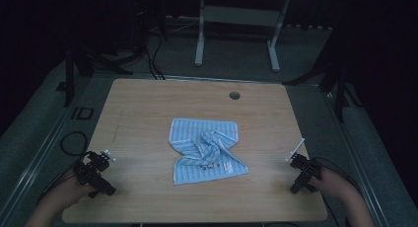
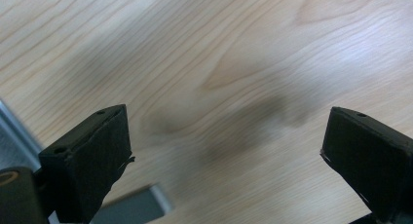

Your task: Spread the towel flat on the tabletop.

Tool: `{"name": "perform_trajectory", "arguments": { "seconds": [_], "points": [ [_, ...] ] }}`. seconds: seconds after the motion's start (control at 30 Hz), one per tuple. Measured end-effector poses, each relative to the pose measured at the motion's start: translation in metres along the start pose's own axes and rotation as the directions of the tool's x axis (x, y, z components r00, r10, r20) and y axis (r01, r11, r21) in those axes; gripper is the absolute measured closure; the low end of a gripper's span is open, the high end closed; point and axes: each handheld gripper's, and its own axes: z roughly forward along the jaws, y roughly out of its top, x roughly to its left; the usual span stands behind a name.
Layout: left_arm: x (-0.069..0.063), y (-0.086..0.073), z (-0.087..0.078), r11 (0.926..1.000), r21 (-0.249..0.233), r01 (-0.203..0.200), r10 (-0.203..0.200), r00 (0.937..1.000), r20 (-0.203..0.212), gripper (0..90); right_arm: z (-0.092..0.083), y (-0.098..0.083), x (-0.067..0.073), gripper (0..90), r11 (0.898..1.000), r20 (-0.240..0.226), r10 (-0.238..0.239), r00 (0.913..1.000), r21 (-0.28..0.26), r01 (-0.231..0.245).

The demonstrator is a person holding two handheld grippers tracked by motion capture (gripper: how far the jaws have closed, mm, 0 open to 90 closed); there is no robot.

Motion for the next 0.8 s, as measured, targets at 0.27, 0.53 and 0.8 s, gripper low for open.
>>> {"name": "perform_trajectory", "arguments": {
  "seconds": [0.27, 0.53, 0.8],
  "points": [
    [-0.013, 0.02, 0.002, 0.9978, -0.012, -0.066, 0.066, 0.9973, 0.031, 3.8, -0.007, 0.011, 0.002, 16.5, 0.997, -0.008, -0.014, 0.9999, -0.082, 0.014],
    [-0.025, 0.043, 0.0, 0.9932, -0.03, -0.112, 0.113, 0.9927, 0.042, 5.2, -0.012, 0.024, 0.01, 15.7, 0.989, -0.033, -0.106, 0.9938, -0.103, 0.103],
    [-0.045, 0.068, 0.0, 0.9813, -0.041, -0.188, 0.19, 0.9809, 0.043, 10.8, -0.016, 0.042, 0.019, 30.1, 0.983, -0.008, -0.167, 0.9859, -0.083, 0.166]
  ]
}}
